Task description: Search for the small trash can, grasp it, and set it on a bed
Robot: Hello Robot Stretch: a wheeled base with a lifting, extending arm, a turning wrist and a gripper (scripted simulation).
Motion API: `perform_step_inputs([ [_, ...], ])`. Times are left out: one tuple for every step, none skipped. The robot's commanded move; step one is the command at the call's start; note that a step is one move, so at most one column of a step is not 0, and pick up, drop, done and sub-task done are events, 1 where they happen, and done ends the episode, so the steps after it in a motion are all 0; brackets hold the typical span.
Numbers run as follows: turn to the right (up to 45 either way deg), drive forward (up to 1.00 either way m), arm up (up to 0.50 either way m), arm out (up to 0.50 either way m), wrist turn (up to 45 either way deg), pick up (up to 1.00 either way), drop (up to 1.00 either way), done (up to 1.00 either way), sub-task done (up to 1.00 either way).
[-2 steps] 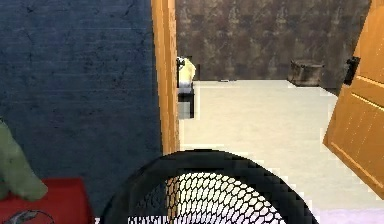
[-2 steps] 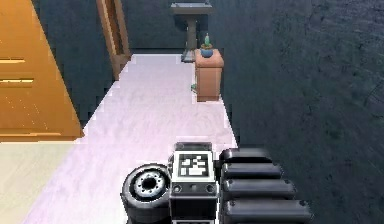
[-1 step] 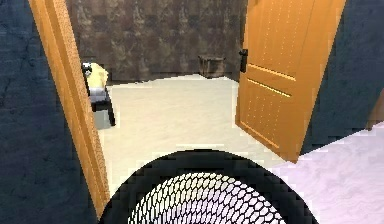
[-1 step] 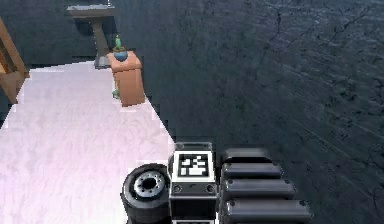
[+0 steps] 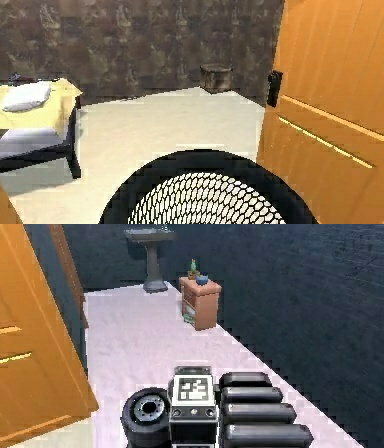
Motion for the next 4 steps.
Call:
perform_step_inputs([
  [-15.0, 0.00, 0.00, 0.00, 0.0, 0.00, 0.00, 0.00, 0.00],
  [0.0, 1.00, 0.00, 0.00, 0.0, 0.00, 0.00, 0.00, 0.00],
  [-15.0, 0.00, 0.00, 0.00, 0.0, 0.00, 0.00, 0.00, 0.00],
  [0.0, 0.15, 0.00, 0.00, 0.0, 0.00, 0.00, 0.00, 0.00],
])
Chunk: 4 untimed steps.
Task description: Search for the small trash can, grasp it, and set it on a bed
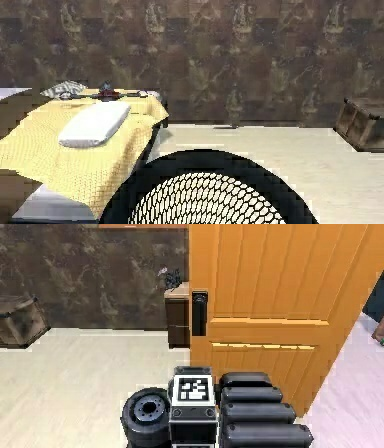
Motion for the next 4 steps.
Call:
perform_step_inputs([
  [-45.0, 0.00, 0.00, 0.00, 0.0, 0.00, 0.00, 0.00, 0.00],
  [-18.0, 0.00, 0.00, 0.00, 0.0, 0.00, 0.00, 0.00, 0.00],
  [0.0, 0.55, 0.00, 0.00, 0.0, 0.00, 0.00, 0.00, 0.00],
  [-21.0, 0.00, 0.00, 0.00, 0.0, 0.00, 0.00, 0.00, 0.00],
])
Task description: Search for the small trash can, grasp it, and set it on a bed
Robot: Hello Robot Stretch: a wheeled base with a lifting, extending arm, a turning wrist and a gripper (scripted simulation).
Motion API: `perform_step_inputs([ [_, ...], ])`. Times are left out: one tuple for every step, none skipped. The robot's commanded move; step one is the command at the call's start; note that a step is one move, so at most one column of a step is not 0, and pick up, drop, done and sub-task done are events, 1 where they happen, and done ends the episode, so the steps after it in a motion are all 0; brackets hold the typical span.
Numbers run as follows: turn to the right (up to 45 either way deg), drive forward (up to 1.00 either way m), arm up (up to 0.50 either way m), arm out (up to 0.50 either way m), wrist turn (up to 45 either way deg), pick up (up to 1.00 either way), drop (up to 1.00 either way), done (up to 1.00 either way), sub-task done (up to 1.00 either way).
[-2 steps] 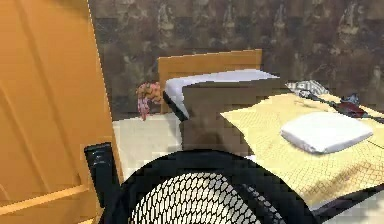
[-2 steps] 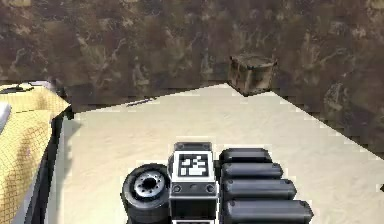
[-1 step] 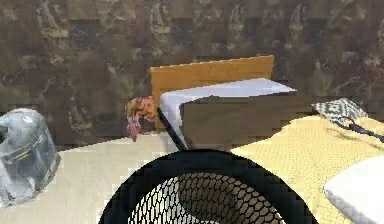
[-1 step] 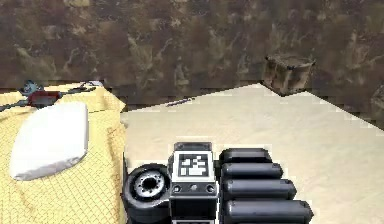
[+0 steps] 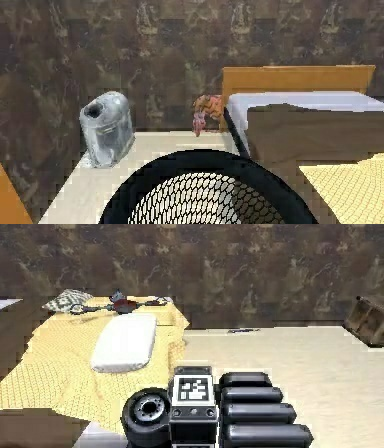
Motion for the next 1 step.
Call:
perform_step_inputs([
  [0.0, 1.00, 0.00, 0.00, 0.0, 0.00, 0.00, 0.00, 0.00],
])
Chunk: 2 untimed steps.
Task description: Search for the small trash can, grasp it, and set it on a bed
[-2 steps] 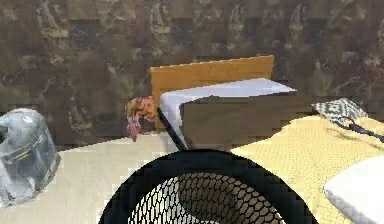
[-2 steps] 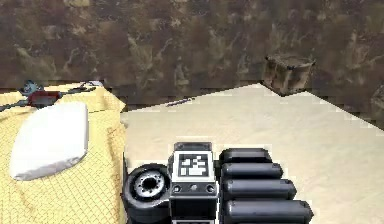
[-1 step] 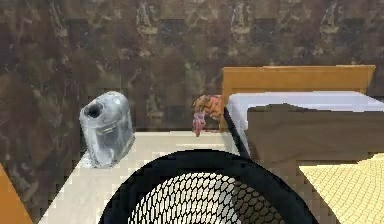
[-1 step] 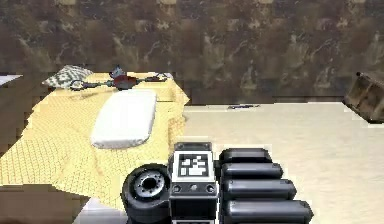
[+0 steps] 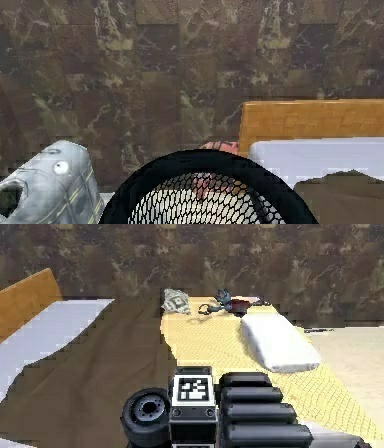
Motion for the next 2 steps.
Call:
perform_step_inputs([
  [-45.0, 0.00, 0.00, 0.00, 0.0, 0.00, 0.00, 0.00, 0.00],
  [-12.0, 0.00, 0.00, 0.00, 0.0, 0.00, 0.00, 0.00, 0.00],
])
